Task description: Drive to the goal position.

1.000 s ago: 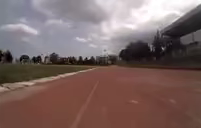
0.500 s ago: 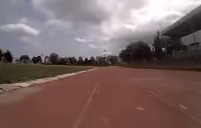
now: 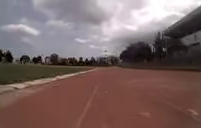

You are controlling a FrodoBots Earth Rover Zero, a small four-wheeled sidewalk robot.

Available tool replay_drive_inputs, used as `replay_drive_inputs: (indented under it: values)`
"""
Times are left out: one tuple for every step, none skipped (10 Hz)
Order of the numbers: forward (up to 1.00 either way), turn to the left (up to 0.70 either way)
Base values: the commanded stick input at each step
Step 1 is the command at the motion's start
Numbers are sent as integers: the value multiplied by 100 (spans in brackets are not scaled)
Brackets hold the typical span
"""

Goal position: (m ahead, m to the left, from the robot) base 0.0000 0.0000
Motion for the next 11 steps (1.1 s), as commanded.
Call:
replay_drive_inputs:
  values:
    - [45, 0]
    - [45, 0]
    - [45, 0]
    - [45, 0]
    - [45, 0]
    - [45, 0]
    - [45, 0]
    - [45, 0]
    - [45, 0]
    - [45, 0]
    - [45, 0]
